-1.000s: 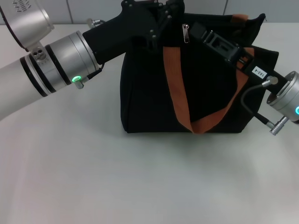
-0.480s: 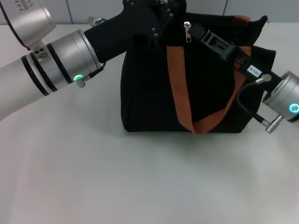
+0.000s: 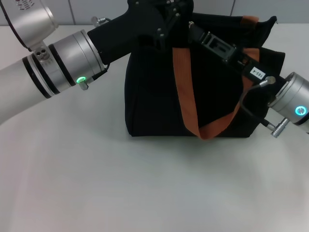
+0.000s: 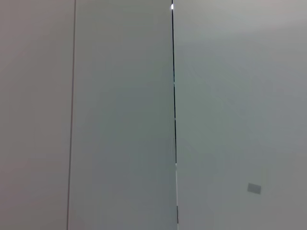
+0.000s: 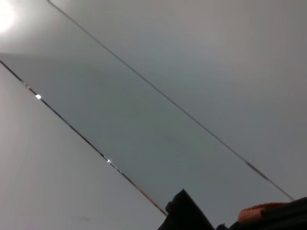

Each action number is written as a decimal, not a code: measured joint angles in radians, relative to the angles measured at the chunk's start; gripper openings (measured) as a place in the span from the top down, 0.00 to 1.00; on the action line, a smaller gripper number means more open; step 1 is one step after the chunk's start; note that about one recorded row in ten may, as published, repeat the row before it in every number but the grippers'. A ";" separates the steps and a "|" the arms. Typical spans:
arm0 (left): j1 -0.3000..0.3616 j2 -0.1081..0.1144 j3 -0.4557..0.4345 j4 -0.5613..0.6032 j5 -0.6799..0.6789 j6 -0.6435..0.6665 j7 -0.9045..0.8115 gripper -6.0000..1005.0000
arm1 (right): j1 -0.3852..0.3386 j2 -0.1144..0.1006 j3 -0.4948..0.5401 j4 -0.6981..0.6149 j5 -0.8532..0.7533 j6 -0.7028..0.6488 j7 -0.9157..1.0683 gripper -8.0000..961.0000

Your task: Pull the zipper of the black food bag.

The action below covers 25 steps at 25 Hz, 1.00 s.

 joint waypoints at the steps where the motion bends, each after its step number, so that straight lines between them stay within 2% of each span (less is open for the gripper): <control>1: 0.000 0.000 0.000 0.000 0.000 0.000 0.000 0.96 | -0.002 -0.001 0.001 0.000 0.001 0.000 0.001 0.66; 25: 0.007 0.000 0.008 -0.006 -0.021 0.000 0.000 0.95 | 0.012 -0.001 -0.027 -0.006 -0.008 0.013 0.044 0.66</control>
